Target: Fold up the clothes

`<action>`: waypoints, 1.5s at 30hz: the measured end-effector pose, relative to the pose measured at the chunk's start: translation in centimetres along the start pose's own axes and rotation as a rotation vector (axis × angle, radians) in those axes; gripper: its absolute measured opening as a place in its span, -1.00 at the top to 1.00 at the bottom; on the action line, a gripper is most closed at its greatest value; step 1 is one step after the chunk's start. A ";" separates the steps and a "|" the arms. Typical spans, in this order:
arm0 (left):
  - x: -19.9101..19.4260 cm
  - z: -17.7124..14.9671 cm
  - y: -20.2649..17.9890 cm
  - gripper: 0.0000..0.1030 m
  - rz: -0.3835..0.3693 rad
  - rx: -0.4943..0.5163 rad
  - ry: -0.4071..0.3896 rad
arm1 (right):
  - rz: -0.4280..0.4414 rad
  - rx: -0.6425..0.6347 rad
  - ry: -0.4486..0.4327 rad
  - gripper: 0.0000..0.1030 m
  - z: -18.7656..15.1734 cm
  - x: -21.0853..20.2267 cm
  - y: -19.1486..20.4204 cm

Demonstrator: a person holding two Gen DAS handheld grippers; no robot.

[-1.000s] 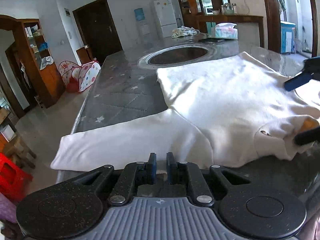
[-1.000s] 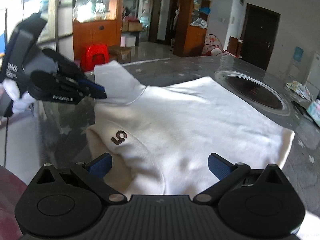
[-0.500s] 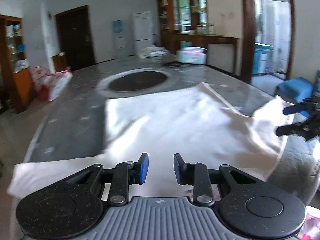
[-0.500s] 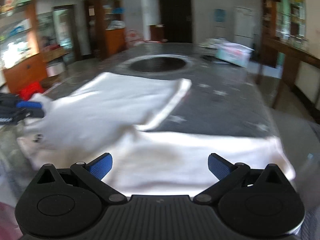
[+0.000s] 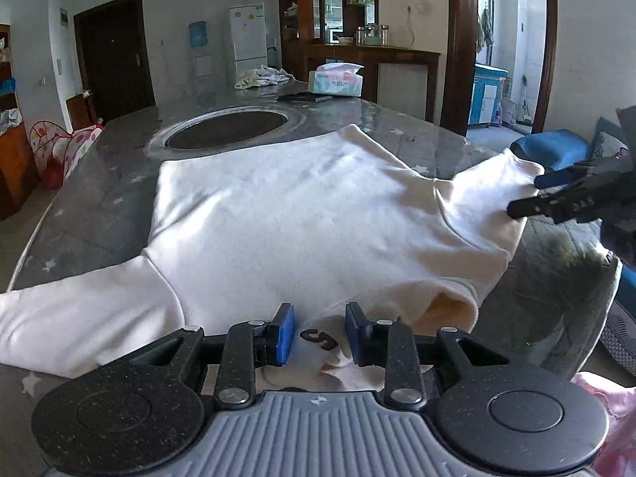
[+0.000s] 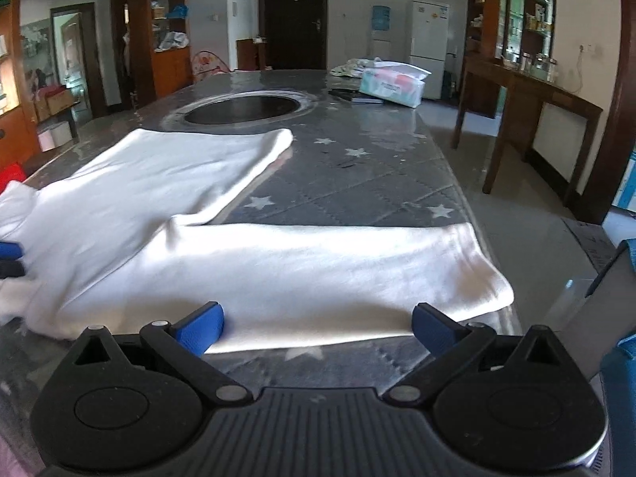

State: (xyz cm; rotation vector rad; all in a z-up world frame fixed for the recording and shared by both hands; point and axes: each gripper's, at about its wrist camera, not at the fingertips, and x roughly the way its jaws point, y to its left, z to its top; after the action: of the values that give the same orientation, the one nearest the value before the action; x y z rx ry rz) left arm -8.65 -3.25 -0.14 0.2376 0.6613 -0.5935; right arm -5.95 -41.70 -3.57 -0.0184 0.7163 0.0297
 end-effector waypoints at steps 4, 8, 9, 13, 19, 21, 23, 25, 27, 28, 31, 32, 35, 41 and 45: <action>-0.3 -0.1 -0.5 0.41 -0.013 -0.033 0.000 | -0.030 0.011 0.000 -0.99 0.4 0.7 -1.3; -0.4 -0.2 -1.6 0.40 -0.010 -0.036 -0.006 | -0.067 0.031 0.002 -0.99 0.9 1.2 -2.7; -0.4 -0.2 -1.8 0.37 -0.007 -0.031 -0.008 | -0.082 0.031 0.000 -0.99 1.1 1.3 -2.9; -0.4 0.0 -1.5 0.34 -0.017 -0.030 -0.001 | -0.107 -0.001 -0.035 -0.95 1.8 0.7 -2.1; -0.9 1.0 -1.2 0.15 -0.026 -0.021 -0.004 | -0.081 0.054 -0.028 -0.76 1.8 1.2 -2.7; -1.1 1.3 -1.3 0.11 -0.027 -0.011 -0.015 | -0.095 0.129 -0.023 -0.66 1.7 1.2 -4.0; -0.9 1.5 -1.5 0.11 -0.026 0.002 -0.017 | -0.112 0.204 -0.023 -0.59 1.6 1.2 -5.3; -0.6 1.7 -1.7 0.11 -0.026 0.007 -0.011 | -0.146 0.244 -0.028 -0.54 1.8 1.0 -6.4; -0.5 2.0 -2.0 0.11 -0.038 0.014 -0.014 | -0.170 0.278 -0.025 -0.43 2.0 1.1 -7.3; -0.4 2.1 -2.1 0.10 -0.043 0.020 -0.016 | -0.173 0.300 -0.027 -0.39 2.1 1.3 -8.0; -0.3 2.6 -2.8 0.05 -0.049 0.044 -0.023 | -0.170 0.350 -0.020 -0.12 2.3 2.2 -9.3; -0.2 2.8 -3.0 0.04 -0.052 0.051 -0.024 | -0.170 0.362 -0.019 0.06 2.3 2.4 -9.6; 0.1 3.2 -3.7 -0.02 -0.058 0.070 -0.030 | -0.176 0.387 -0.034 0.34 2.1 2.7 -10.2; 1.2 4.1 -5.4 -0.06 -0.081 0.107 -0.029 | -0.152 0.413 -0.105 0.86 2.0 0.8 -10.8; 2.5 4.7 -6.7 -0.06 -0.103 0.130 -0.023 | -0.129 0.415 -0.180 0.89 2.4 -1.5 -11.0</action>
State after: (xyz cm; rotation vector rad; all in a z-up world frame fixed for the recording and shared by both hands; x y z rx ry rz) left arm -8.67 -11.61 1.77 0.3186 0.6159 -0.7380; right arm -5.14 -52.65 -0.67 0.3318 0.5293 -0.2379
